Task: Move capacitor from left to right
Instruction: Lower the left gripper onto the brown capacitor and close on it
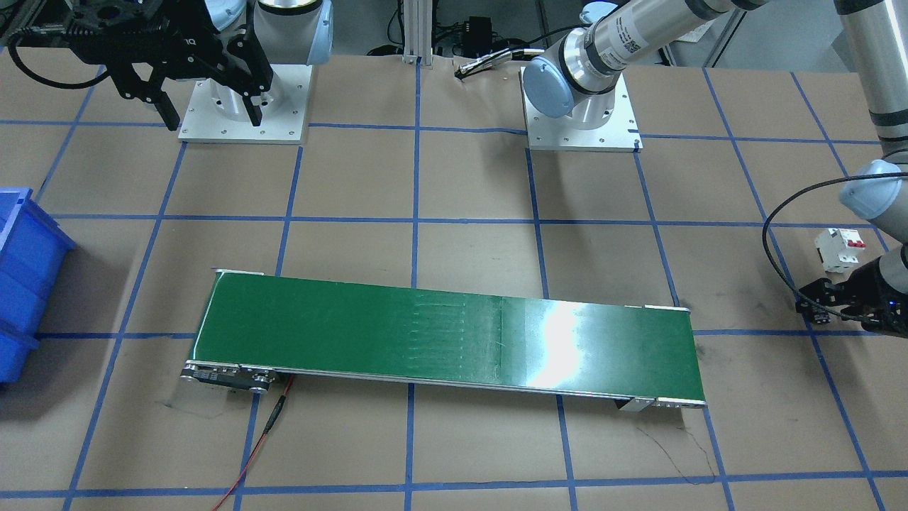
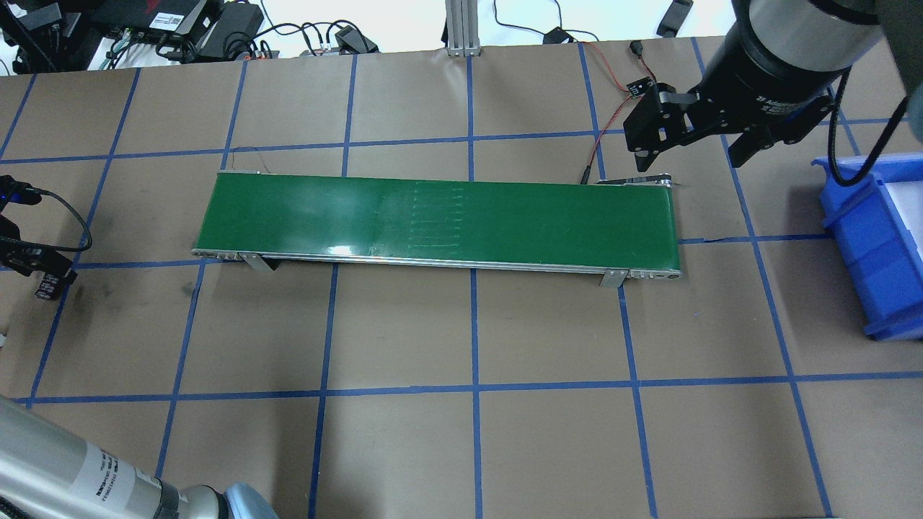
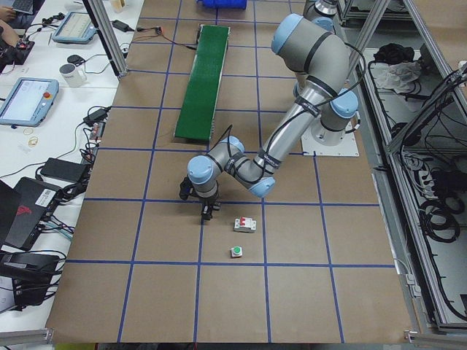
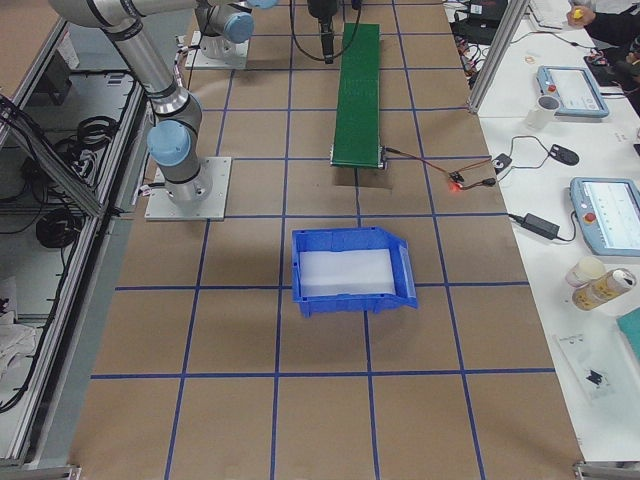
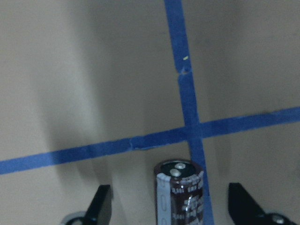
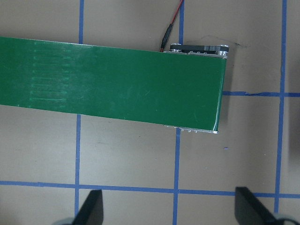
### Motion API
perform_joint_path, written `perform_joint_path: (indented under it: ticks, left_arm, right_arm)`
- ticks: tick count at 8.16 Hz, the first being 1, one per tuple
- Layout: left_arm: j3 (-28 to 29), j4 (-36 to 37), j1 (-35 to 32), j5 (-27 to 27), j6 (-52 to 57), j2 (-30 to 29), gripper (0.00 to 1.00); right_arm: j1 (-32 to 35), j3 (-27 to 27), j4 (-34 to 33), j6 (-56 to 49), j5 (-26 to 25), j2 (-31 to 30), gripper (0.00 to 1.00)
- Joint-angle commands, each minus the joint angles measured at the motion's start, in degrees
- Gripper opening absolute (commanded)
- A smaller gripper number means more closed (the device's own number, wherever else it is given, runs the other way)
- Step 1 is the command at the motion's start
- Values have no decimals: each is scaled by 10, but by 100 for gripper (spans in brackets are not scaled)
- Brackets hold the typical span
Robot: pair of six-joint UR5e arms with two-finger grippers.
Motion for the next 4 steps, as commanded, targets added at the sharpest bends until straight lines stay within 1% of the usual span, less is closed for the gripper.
perform_joint_path:
  ticks: [1, 2, 4]
  left_arm:
    - [-4, 0, 5, -3, 2, 1, 78]
    - [-4, 0, 5, -3, 4, 1, 69]
    - [-4, -1, 5, -3, 4, 3, 48]
  right_arm:
    - [0, 0, -1, -1, 0, 0, 100]
    - [-1, 0, -1, -1, 0, 0, 100]
    - [0, 0, 0, -1, 0, 0, 100]
